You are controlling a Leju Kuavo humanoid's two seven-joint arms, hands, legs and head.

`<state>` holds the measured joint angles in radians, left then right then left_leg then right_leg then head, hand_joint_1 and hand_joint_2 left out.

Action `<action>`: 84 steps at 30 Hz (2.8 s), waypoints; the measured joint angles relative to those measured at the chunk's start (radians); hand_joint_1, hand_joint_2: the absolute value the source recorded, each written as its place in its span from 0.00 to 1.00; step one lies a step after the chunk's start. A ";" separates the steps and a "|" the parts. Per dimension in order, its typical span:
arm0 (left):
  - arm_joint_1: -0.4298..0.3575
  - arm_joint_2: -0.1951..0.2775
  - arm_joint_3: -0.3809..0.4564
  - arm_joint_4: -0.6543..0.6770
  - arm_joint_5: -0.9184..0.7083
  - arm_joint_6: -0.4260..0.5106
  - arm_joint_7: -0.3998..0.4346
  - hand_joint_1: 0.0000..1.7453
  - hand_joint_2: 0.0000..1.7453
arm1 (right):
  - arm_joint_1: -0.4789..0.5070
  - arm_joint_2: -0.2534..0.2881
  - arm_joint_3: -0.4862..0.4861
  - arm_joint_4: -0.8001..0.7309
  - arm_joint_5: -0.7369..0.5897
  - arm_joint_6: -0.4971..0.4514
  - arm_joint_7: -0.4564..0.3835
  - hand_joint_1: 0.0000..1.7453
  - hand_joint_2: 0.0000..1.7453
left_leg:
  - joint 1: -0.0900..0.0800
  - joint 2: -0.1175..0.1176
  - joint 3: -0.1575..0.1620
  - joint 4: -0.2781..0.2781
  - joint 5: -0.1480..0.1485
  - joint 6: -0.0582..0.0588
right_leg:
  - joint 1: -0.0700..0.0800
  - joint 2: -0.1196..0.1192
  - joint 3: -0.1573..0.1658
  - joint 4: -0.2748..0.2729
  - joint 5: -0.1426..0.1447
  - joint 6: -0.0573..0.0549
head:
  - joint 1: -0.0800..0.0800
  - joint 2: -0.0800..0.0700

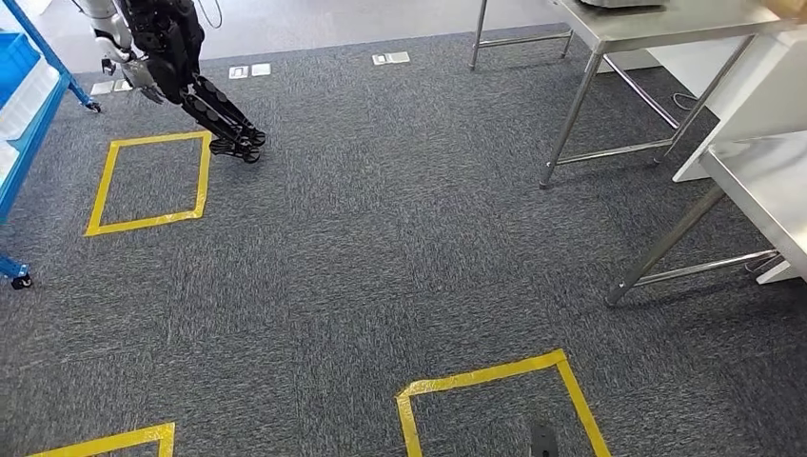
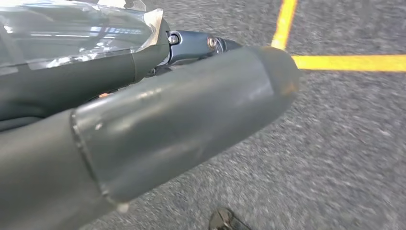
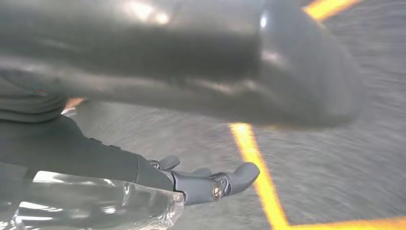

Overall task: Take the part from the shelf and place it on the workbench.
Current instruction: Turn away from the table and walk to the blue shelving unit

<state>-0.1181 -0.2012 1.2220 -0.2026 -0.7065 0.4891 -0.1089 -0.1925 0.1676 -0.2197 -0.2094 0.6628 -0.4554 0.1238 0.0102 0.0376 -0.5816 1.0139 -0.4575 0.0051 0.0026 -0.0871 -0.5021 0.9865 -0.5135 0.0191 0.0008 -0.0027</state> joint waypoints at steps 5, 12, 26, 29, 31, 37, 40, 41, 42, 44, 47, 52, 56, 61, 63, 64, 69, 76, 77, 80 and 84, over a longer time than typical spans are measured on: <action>0.001 -0.005 0.000 0.000 -0.012 0.019 0.033 0.00 0.00 | 0.064 -0.001 0.038 0.009 0.052 0.009 0.085 0.00 0.00 | 0.002 -0.043 0.001 -0.014 0.012 0.034 | -0.011 0.066 -0.077 0.176 -0.091 0.000 | 0.004 0.000; 0.004 -0.012 -0.011 0.000 -0.052 -0.014 0.004 0.00 0.00 | 0.078 -0.008 0.073 0.014 0.098 0.018 0.103 0.00 0.00 | -0.003 -0.109 -0.001 -0.009 0.012 0.029 | -0.025 0.119 -0.051 0.073 -0.015 0.036 | 0.006 0.000; 0.019 -0.016 -0.095 0.000 -0.154 -0.025 0.037 0.00 0.00 | 0.083 -0.004 0.127 0.016 0.172 0.048 0.151 0.00 0.00 | 0.007 -0.017 -0.062 0.131 -0.044 -0.015 | -0.014 0.030 -0.017 0.013 0.012 -0.015 | -0.009 0.000; 0.016 -0.016 -0.103 0.000 -0.161 -0.028 0.043 0.00 0.00 | 0.085 -0.005 0.129 0.016 0.173 0.047 0.155 0.00 0.00 | -0.002 0.011 0.000 0.009 -0.009 -0.005 | -0.004 0.013 -0.015 0.015 0.005 -0.005 | -0.005 0.000; 0.016 -0.015 -0.103 0.000 -0.162 -0.029 0.045 0.00 0.00 | 0.086 -0.005 0.130 0.016 0.174 0.046 0.155 0.00 0.00 | -0.007 -0.005 -0.002 0.004 -0.006 0.008 | -0.002 0.003 -0.014 0.015 0.003 0.003 | -0.002 0.000; 0.014 -0.012 -0.103 0.000 -0.161 -0.026 0.052 0.00 0.00 | 0.095 -0.004 0.130 0.017 0.179 0.042 0.156 0.00 0.00 | -0.004 -0.055 -0.002 -0.009 0.008 0.038 | -0.012 0.077 -0.132 0.267 -0.112 0.000 | 0.002 0.000; 0.017 -0.013 -0.103 0.000 -0.154 -0.016 0.048 0.00 0.00 | 0.098 -0.004 0.130 0.018 0.185 0.038 0.155 0.00 0.00 | -0.004 -0.090 -0.002 -0.008 0.010 0.037 | -0.016 0.086 -0.126 0.250 -0.084 0.020 | 0.002 0.000; 0.017 -0.013 -0.102 0.000 -0.149 -0.008 0.043 0.00 0.00 | 0.097 -0.005 0.130 0.018 0.189 0.036 0.154 0.00 0.00 | -0.003 -0.102 -0.001 -0.007 0.011 0.035 | -0.019 0.099 -0.094 0.180 -0.054 0.029 | 0.003 0.000; 0.016 -0.013 -0.102 0.000 -0.144 0.002 0.036 0.00 0.00 | 0.097 -0.005 0.131 0.018 0.193 0.035 0.152 0.00 0.00 | -0.005 -0.112 -0.002 -0.003 0.010 0.031 | -0.023 0.115 -0.065 0.111 -0.027 0.034 | 0.003 0.000; 0.016 -0.013 -0.102 0.000 -0.138 0.016 0.025 0.00 0.00 | 0.095 -0.004 0.132 0.019 0.199 0.033 0.149 0.00 0.00 | -0.007 -0.129 -0.006 0.000 0.010 0.021 | -0.026 0.136 -0.034 0.033 0.000 0.031 | 0.002 0.000; 0.020 -0.013 -0.101 0.000 -0.133 0.023 0.021 0.00 0.00 | 0.092 -0.002 0.133 0.019 0.202 0.030 0.149 0.00 0.00 | -0.002 -0.134 -0.013 0.001 0.012 0.004 | -0.024 0.118 -0.027 0.023 0.010 0.009 | 0.000 0.000; 0.018 -0.015 -0.101 0.000 -0.130 0.026 0.016 0.00 0.00 | 0.095 -0.002 0.136 0.019 0.202 0.028 0.149 0.00 0.00 | 0.001 -0.049 -0.122 0.237 -0.117 -0.013 | -0.018 0.068 -0.024 0.018 0.015 -0.016 | -0.009 0.000; 0.020 -0.013 -0.100 0.000 -0.130 0.028 0.012 0.00 0.00 | 0.094 -0.003 0.136 0.019 0.202 0.028 0.152 0.00 0.00 | 0.003 -0.026 -0.087 0.178 -0.061 -0.012 | -0.014 0.030 -0.021 0.019 0.011 -0.020 | -0.009 0.000; 0.015 -0.012 -0.100 0.000 -0.130 0.031 0.004 0.00 0.00 | 0.092 -0.004 0.136 0.019 0.207 0.023 0.153 0.00 0.00 | -0.011 0.007 -0.003 0.009 -0.008 0.008 | -0.001 -0.004 -0.016 0.019 0.003 -0.004 | -0.003 0.000; 0.015 -0.013 -0.100 0.000 -0.130 0.035 0.001 0.00 0.00 | 0.090 -0.004 0.136 0.018 0.208 0.019 0.152 0.00 0.00 | -0.008 -0.010 -0.002 0.000 -0.001 0.021 | -0.003 0.005 -0.021 0.033 -0.009 0.003 | -0.003 0.000; 0.015 -0.013 -0.100 0.000 -0.131 0.036 -0.001 0.00 0.00 | 0.090 -0.004 0.135 0.018 0.207 0.017 0.151 0.00 0.00 | -0.006 -0.019 0.000 -0.005 0.004 0.029 | -0.005 0.023 -0.033 0.061 -0.026 0.004 | -0.002 0.000; 0.015 -0.011 -0.100 0.000 -0.133 0.037 -0.008 0.00 0.00 | 0.097 -0.007 0.129 0.018 0.199 0.010 0.147 0.00 0.00 | -0.006 -0.072 -0.002 -0.007 0.011 0.040 | -0.013 0.082 -0.151 0.309 -0.117 0.005 | 0.000 0.000; 0.018 -0.012 -0.100 0.000 -0.138 0.040 -0.009 0.00 0.00 | 0.096 -0.011 0.122 0.019 0.197 0.004 0.143 0.00 0.00 | -0.007 -0.137 -0.006 0.000 0.011 0.012 | -0.021 0.124 -0.033 0.027 0.006 0.019 | 0.000 0.000; 0.019 -0.011 -0.100 0.000 -0.138 0.042 -0.009 0.00 0.00 | 0.096 -0.011 0.120 0.019 0.196 0.002 0.141 0.00 0.00 | -0.004 -0.139 -0.009 -0.001 0.013 0.006 | -0.022 0.116 -0.031 0.027 0.009 0.011 | -0.001 0.000; 0.020 -0.010 -0.100 0.000 -0.139 0.046 -0.013 0.00 0.00 | 0.098 -0.010 0.116 0.018 0.193 -0.003 0.137 0.00 0.00 | -0.001 -0.090 -0.045 0.074 -0.037 -0.006 | -0.027 0.092 -0.028 0.022 0.018 -0.009 | -0.006 0.000; 0.019 -0.010 -0.100 0.000 -0.141 0.046 -0.023 0.00 0.00 | 0.107 -0.012 0.107 0.019 0.188 -0.007 0.136 0.00 0.00 | 0.001 -0.044 -0.142 0.281 -0.129 -0.016 | -0.017 0.050 -0.030 0.023 0.015 -0.016 | -0.011 0.000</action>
<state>-0.0990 -0.2116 1.1217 -0.2026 -0.8477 0.5353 -0.1317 -0.0852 0.1552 -0.1128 -0.1907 0.8504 -0.4622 0.2598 0.0115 -0.0060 -0.7235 1.2950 -0.5861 -0.0107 -0.0144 -0.0376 -0.5320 1.0094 -0.4982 0.0027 -0.0098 -0.0027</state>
